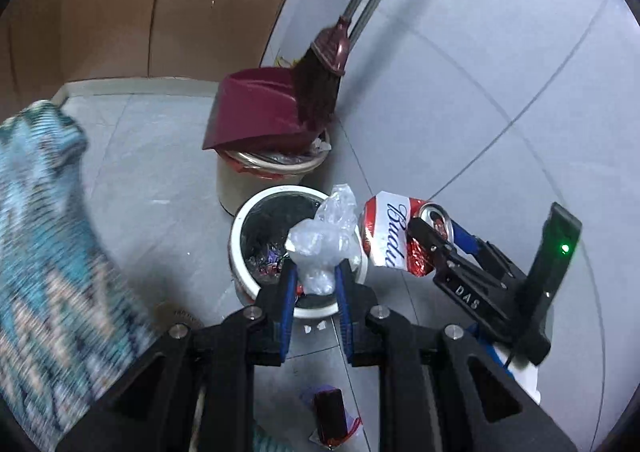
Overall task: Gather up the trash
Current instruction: 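Carry the plastic bag and beer can to the bin and release both, then move both open tools back from the bin toward the blanket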
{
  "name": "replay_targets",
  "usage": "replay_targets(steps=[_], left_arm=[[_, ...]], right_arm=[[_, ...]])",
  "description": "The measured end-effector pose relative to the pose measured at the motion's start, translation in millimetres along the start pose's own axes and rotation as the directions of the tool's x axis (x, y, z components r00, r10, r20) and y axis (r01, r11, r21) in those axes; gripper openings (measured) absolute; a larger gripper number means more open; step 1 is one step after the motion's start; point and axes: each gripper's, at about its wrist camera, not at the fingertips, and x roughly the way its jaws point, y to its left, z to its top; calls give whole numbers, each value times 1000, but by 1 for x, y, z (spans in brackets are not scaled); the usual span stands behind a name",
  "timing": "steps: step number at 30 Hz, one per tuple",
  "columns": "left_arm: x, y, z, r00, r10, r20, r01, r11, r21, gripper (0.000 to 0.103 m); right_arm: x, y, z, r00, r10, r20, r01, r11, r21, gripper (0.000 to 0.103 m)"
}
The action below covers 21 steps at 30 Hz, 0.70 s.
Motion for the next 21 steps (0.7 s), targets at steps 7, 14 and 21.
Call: replay_targets(steps=[7, 14, 21], left_arm=[[65, 1, 21, 999, 3, -50, -5, 999, -39, 22], [83, 10, 26, 998, -25, -54, 20, 995, -94, 45], [61, 8, 16, 999, -41, -13, 40, 995, -89, 45]], right_arm=[[47, -17, 1, 998, -43, -37, 43, 999, -1, 56], [69, -30, -2, 996, -52, -74, 52, 999, 5, 66], [55, -31, -8, 996, -51, -70, 53, 998, 28, 67]])
